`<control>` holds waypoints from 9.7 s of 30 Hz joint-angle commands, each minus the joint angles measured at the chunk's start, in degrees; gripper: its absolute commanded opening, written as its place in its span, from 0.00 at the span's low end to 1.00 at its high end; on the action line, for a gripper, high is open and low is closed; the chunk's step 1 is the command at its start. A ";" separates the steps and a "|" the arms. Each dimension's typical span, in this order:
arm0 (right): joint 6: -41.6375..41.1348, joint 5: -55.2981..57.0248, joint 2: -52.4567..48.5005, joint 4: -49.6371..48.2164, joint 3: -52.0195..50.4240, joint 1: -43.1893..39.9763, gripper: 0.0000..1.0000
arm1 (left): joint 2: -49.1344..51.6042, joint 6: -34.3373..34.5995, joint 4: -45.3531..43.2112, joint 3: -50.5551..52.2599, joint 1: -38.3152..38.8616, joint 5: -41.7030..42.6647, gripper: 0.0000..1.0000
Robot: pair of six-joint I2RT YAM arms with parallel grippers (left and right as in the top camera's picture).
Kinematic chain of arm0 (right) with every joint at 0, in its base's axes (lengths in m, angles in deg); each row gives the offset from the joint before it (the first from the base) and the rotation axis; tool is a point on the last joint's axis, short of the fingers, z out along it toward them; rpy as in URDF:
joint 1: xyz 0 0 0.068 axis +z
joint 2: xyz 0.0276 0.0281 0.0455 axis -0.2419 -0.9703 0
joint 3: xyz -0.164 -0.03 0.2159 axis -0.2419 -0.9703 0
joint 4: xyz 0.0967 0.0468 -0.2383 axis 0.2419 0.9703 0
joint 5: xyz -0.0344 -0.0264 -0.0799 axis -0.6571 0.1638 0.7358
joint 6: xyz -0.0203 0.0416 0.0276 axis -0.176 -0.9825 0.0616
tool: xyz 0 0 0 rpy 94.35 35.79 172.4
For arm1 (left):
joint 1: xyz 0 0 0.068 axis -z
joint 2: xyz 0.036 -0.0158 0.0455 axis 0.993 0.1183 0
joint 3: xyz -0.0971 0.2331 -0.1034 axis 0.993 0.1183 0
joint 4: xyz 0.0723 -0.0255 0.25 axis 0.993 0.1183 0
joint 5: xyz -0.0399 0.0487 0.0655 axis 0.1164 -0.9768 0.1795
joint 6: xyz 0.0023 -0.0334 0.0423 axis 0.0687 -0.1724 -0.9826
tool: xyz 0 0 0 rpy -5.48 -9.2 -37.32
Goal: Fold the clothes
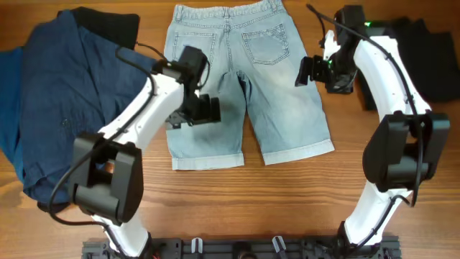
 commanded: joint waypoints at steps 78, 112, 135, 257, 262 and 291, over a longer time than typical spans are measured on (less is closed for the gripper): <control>-3.98 -13.92 -37.44 -53.62 31.78 3.98 0.83 | -27.12 3.26 -10.16 9.31 7.26 -5.84 0.86; 2.62 -5.55 -41.88 -56.85 33.83 2.25 0.70 | -18.58 4.81 -11.72 9.31 7.26 -5.75 0.86; 3.78 4.37 -26.45 -28.89 34.62 0.87 0.04 | -18.58 5.01 -15.10 9.31 7.26 -5.57 0.85; 22.34 -5.75 -33.92 -22.64 33.97 1.44 0.77 | 11.85 -13.20 4.61 -30.75 -4.59 7.85 0.95; 18.97 -3.58 -34.18 -23.65 34.03 1.44 0.04 | 11.85 -12.81 4.63 -30.75 -2.25 7.87 0.92; 11.10 -8.96 -7.06 -9.97 36.13 -5.31 1.00 | 12.09 -14.19 13.46 -12.83 8.79 3.93 0.85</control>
